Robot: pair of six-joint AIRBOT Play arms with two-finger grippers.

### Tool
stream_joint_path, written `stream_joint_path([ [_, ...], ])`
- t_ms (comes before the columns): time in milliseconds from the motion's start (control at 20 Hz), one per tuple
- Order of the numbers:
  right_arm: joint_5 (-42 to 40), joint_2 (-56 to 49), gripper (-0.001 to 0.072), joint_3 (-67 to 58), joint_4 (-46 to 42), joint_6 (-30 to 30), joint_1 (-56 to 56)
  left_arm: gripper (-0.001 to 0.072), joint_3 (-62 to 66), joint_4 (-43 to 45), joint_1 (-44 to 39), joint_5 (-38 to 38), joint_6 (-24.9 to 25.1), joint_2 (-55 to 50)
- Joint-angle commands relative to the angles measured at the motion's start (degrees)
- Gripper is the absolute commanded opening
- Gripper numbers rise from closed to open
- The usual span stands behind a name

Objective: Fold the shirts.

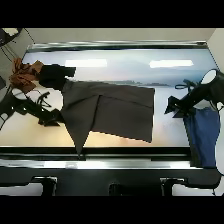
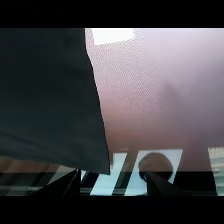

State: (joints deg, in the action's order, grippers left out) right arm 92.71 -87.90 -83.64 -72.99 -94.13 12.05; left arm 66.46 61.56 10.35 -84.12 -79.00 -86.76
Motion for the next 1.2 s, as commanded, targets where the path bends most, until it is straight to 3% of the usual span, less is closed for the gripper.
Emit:
stream_joint_path([
  [0, 1.01, 2.82, 0.0481, 9.07, 1.86, 2.25, 0.90, 0.0528, -16.68, -8.63, 0.15, 10.49, 5.77, 3.67],
  [300, 1.20, 2.97, 0.0481, 10.64, 1.86, 3.50, 0.90, 0.0515, -17.81, -10.43, -0.11, 16.59, 7.04, 2.19],
  [450, 1.49, 2.97, 0.0481, 10.67, 1.84, 3.48, 0.90, 0.0344, -17.79, -10.64, -0.61, 17.84, 6.99, 1.16],
  [500, 1.46, 2.99, 0.0475, 11.02, 1.86, 3.43, 0.90, 0.0102, -17.73, -10.64, -0.48, 18.18, 7.04, 1.27],
  [550, 1.22, 3.17, 0.0471, 12.33, 1.86, 3.28, 0.74, 0.0030, -17.73, -10.62, -0.31, 18.21, 7.06, 1.44],
  [650, -1.03, 3.82, 0.0475, 17.70, 1.86, 3.28, -1.16, 0.0030, -17.73, -10.58, 0.22, 18.10, 7.13, 1.90],
  [750, -5.57, 3.87, 0.0563, 24.09, 2.80, 3.32, -4.68, 0.0029, -17.70, -10.60, 0.68, 17.79, 7.32, 2.73],
  [1150, -23.69, 3.85, 0.0526, 32.68, 12.28, -0.28, -7.02, 0.0030, -16.52, -10.62, 1.49, 15.96, 8.74, 6.43],
])
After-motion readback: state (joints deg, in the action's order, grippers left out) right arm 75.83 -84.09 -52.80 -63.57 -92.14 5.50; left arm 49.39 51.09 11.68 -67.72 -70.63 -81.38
